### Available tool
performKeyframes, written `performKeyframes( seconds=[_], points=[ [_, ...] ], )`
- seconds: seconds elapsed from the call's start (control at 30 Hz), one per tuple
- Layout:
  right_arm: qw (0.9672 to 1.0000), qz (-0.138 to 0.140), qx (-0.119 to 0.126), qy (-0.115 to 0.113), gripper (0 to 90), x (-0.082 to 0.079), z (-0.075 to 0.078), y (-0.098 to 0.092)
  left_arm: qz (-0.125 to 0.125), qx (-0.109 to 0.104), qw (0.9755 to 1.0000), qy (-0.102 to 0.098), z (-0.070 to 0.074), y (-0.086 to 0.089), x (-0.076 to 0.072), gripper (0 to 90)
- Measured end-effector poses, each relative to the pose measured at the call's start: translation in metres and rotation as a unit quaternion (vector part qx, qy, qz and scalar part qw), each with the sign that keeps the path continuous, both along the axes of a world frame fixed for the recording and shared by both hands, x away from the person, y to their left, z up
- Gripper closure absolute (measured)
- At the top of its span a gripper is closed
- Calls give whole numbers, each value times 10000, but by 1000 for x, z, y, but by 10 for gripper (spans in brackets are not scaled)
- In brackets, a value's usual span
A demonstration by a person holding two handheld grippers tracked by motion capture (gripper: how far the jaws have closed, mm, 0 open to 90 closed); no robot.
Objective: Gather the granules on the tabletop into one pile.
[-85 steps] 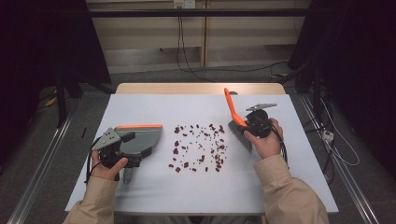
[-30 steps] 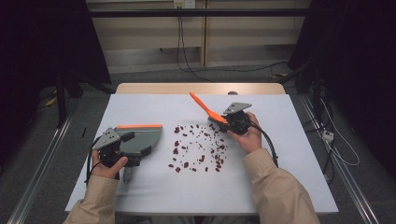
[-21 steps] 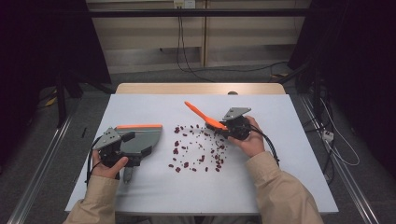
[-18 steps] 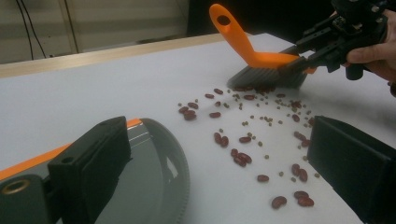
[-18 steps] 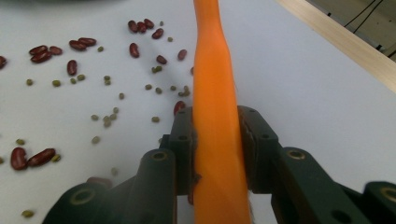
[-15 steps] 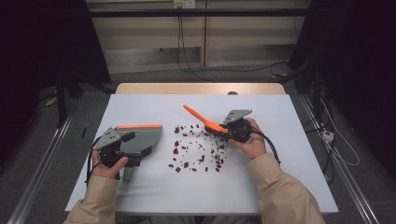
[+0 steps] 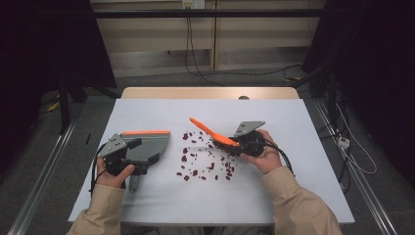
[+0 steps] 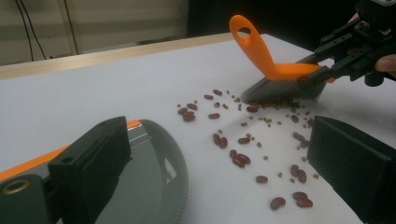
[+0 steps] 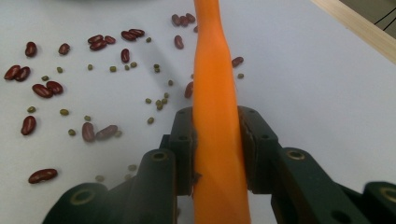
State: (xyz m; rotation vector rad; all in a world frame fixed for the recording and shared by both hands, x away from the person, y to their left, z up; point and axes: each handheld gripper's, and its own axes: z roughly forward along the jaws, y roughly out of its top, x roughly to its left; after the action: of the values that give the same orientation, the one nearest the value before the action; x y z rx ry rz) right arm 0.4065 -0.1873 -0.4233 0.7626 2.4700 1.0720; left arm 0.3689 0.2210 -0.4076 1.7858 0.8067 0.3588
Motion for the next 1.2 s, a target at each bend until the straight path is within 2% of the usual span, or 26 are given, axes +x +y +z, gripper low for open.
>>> performKeyframes(
  seconds=[0.07,0.23,0.4,0.53,0.8,1.1,1.17,1.2],
  points=[
    [10000,-9,11,5,703,-2,1,0,1,-5,10000,0,0,0,0,58],
    [9996,-95,272,33,710,-2,5,-5,-5,-20,10000,-10,0,0,-1,59],
    [9975,-288,652,-37,710,9,16,-15,-6,-47,10000,0,0,0,0,58],
    [9971,-475,578,-111,710,24,16,-17,-6,-31,10000,7,0,0,0,58],
    [9954,-775,510,-230,710,56,4,-13,-20,-22,10000,19,-1,0,1,58],
    [9964,-588,491,-354,711,77,-3,9,-5,-16,10000,49,-2,1,2,58],
    [9975,-488,367,-353,710,79,-8,15,19,-32,10000,47,-1,1,2,58],
    [9972,-455,480,-334,709,79,-10,16,25,-32,10000,42,-1,1,1,58]
  ],
)
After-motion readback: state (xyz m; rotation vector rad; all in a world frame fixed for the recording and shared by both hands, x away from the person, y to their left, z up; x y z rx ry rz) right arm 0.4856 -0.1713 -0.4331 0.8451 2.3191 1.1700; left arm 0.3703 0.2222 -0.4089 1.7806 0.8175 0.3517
